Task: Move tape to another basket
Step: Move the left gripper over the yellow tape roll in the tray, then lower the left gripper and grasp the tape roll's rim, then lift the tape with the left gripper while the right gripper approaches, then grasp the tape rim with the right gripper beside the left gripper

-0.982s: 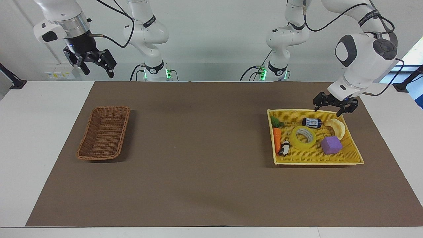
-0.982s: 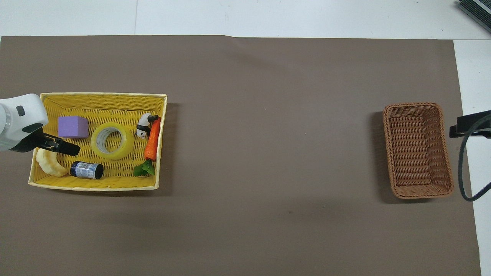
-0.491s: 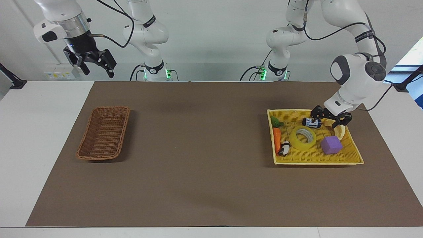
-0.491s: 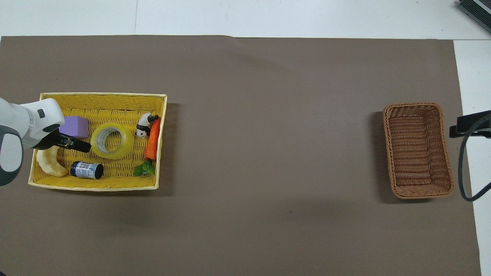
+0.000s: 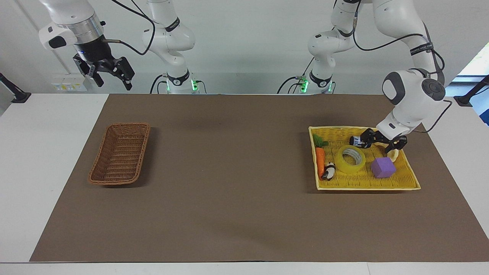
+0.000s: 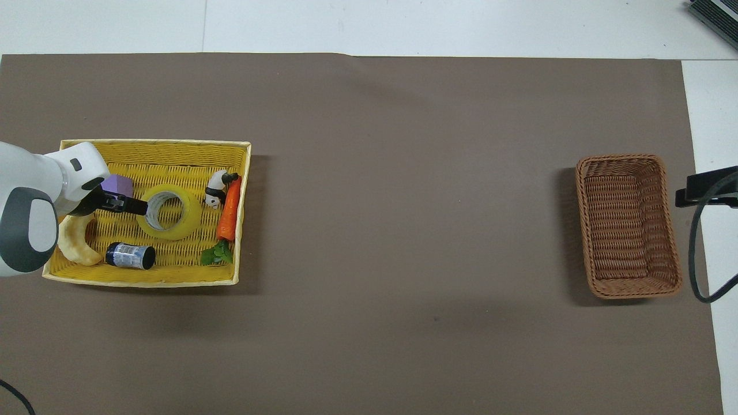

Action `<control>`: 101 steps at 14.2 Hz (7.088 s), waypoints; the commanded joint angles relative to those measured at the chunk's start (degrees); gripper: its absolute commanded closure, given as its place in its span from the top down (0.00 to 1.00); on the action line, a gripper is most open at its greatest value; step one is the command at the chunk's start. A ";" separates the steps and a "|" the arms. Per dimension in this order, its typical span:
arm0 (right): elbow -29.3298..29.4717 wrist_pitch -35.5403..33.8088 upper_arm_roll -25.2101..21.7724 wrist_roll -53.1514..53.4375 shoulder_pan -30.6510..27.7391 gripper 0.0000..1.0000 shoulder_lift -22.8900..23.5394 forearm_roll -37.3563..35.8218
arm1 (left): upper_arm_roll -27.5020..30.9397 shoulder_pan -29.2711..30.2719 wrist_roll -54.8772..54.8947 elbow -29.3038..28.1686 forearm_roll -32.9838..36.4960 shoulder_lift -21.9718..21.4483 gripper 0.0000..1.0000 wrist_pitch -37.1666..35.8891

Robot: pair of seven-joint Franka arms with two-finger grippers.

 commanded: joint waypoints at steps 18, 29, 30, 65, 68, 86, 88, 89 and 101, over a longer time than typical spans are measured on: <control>-0.88 -0.44 0.45 -1.72 -0.48 1.00 -0.97 1.08 | 0.04 -3.79 -18.85 -1.40 0.01 -2.33 1.00 -3.49; -1.32 0.80 1.85 -5.15 0.13 1.00 -1.14 2.39 | -0.04 -2.91 -19.29 -6.06 -0.07 -2.78 0.72 0.11; -1.32 0.89 1.85 -4.81 0.13 1.00 -1.14 2.49 | -0.04 -2.91 -19.29 -6.24 0.01 -2.60 0.68 0.20; -7.38 15.73 2.20 4.69 15.95 1.00 4.04 12.50 | -0.66 -22.14 -52.77 14.50 -2.43 -8.14 0.00 -24.86; -7.47 16.62 2.20 5.31 16.57 1.00 4.83 15.05 | -0.66 -26.19 -55.76 14.59 -4.37 -8.14 0.00 -23.09; -15.56 21.54 2.29 -1.97 19.13 1.00 5.89 31.12 | -0.66 -39.82 -66.22 14.50 -12.03 -4.54 0.00 -8.85; -15.73 21.89 2.20 -2.17 19.46 1.00 5.72 31.93 | -0.66 -40.00 -66.23 14.67 -12.03 -4.62 0.00 -9.46; -16.34 22.42 2.20 -2.25 19.64 1.00 5.45 31.76 | -0.75 -40.00 -66.32 15.02 -12.03 -4.97 0.00 -9.90; -24.61 31.74 2.29 -9.37 21.06 1.00 2.37 32.54 | -3.12 -40.00 -70.18 16.70 -12.03 -7.08 0.00 -11.14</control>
